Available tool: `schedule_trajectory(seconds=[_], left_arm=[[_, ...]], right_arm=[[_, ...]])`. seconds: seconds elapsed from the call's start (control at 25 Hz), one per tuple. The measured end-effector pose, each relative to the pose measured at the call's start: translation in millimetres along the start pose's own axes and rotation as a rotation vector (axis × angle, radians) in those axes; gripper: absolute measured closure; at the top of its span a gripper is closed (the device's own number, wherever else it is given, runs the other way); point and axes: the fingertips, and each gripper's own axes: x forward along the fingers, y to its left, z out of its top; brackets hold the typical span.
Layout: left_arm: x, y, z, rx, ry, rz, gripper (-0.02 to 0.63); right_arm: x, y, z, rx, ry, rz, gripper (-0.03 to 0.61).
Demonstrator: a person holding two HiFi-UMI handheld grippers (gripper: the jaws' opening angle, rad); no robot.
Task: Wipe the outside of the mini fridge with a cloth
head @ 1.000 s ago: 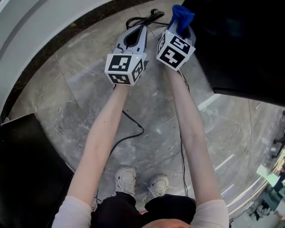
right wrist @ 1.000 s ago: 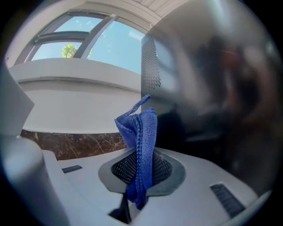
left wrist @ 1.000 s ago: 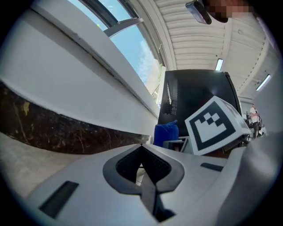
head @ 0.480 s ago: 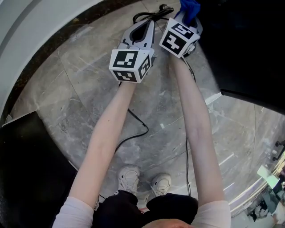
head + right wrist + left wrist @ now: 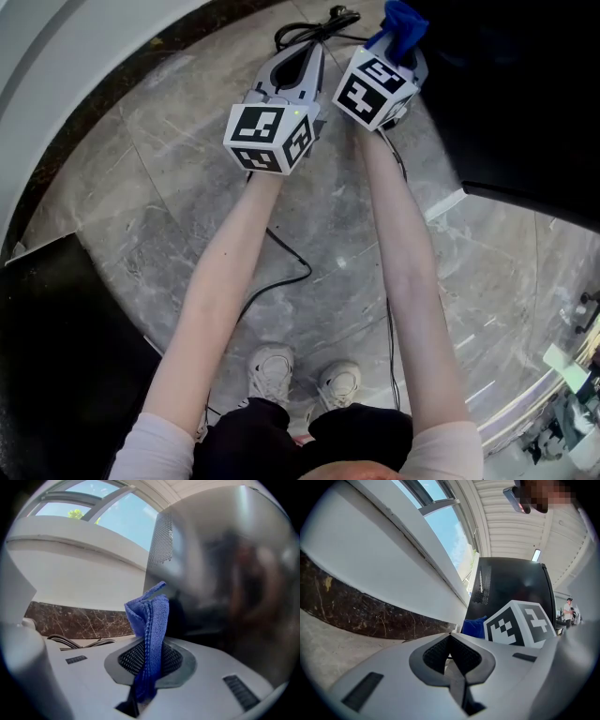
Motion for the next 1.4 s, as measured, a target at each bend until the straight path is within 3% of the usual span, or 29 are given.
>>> schedule_trajectory(seconds=[0.32, 0.68, 1.08, 1.4], left_arm=[[2, -37, 0, -0.044, -0.008, -0.081, 0.609], [2, -87, 6, 0.009, -0.007, -0.174, 0.609], [-43, -110, 3, -0.031, 0.009, -0.105, 0.609], [-62, -152, -1, -0.053, 0.007, -0.109, 0.609]], right_arm=[[-25, -27, 7, 0.012, -0.04, -0.05, 0.517], [-54, -57, 4, 0.016, -0.041, -0.04, 0.517], [-97, -101, -2, 0.004, -0.017, -0.063, 0.517], [-137, -142, -10, -0.012, 0.004, -0.082, 0.517]])
